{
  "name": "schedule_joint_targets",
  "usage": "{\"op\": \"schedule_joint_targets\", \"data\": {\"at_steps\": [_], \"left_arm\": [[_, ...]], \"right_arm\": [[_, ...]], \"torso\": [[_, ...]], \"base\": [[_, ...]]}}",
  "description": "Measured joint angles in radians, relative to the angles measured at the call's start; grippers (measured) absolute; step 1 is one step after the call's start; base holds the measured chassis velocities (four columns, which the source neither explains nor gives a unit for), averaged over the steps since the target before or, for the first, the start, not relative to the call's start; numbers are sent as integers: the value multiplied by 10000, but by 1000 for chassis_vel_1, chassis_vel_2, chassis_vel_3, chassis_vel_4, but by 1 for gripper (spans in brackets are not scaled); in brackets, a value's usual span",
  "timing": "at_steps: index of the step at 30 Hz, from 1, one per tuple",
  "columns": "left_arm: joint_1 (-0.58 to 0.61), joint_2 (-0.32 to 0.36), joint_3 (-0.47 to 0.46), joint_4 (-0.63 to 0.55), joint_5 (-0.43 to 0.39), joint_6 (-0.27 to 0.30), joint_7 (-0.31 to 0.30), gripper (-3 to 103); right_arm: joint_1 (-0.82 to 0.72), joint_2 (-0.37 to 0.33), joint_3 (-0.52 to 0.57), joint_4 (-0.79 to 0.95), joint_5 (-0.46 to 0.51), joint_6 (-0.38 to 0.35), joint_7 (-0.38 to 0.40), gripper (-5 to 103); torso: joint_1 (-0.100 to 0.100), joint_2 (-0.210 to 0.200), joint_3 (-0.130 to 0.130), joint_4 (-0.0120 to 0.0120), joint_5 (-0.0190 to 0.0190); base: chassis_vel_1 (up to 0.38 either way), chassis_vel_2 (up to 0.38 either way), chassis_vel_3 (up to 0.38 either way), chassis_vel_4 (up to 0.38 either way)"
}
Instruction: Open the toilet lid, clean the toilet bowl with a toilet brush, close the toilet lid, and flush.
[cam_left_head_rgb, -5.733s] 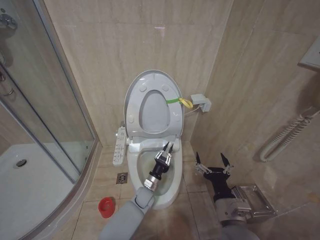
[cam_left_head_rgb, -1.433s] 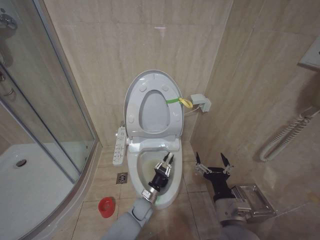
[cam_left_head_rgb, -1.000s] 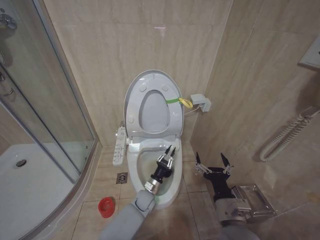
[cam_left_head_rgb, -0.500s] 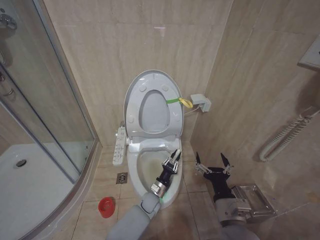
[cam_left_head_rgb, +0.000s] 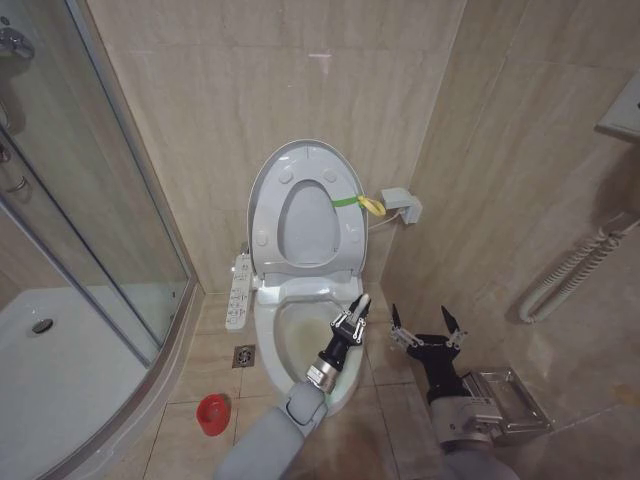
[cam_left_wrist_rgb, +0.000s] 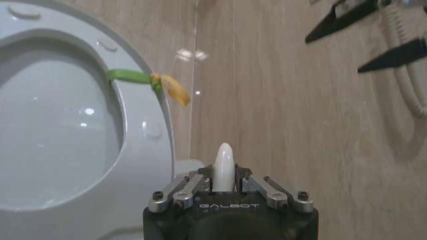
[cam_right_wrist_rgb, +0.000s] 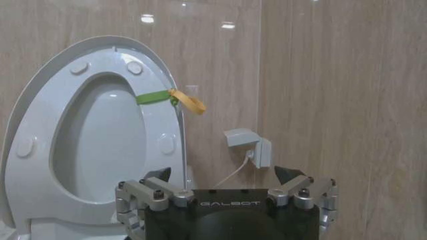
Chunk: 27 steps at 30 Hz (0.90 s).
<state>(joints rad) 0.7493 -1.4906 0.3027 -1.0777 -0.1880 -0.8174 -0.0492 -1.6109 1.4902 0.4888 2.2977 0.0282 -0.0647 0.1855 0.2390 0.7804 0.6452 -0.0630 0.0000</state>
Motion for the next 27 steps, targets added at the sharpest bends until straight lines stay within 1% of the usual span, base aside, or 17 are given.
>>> {"op": "schedule_joint_targets", "data": {"at_steps": [5,7,10,13,16,19,21,25,27], "left_arm": [[-12,24,-323,185,306,1,-51,21],[-50,54,-355,54,308,6,-110,21],[-131,135,-292,-517,277,10,-142,21],[-129,96,-221,-628,266,13,-141,21],[-109,-20,-211,-421,262,12,-132,21],[-65,-130,-235,177,233,11,-102,21],[-61,-132,-259,347,219,10,-85,21],[-87,24,-330,556,170,6,-62,21],[-150,288,-401,543,80,6,-59,21]], "right_arm": [[0,0,0,0,0,0,0,100],[0,0,0,0,0,0,0,100],[0,0,0,0,0,0,0,100],[0,0,0,0,0,0,0,100],[0,0,0,1,0,0,0,100],[0,0,0,0,0,0,0,100],[0,0,0,0,0,0,0,100],[0,0,0,0,0,0,0,100],[0,0,0,0,0,0,0,100]], "torso": [[0,0,1,1,0],[0,-1,1,2,0],[0,0,0,0,0],[0,0,0,1,1],[0,0,0,0,0],[0,0,0,0,0],[0,0,1,1,1],[0,0,0,0,0],[0,0,0,0,-1]], "base": [[0,0,0,0],[0,0,0,0],[0,0,0,0],[0,0,0,0],[0,0,0,0],[0,0,0,0],[0,0,0,0],[0,0,0,0],[0,0,0,0]]}}
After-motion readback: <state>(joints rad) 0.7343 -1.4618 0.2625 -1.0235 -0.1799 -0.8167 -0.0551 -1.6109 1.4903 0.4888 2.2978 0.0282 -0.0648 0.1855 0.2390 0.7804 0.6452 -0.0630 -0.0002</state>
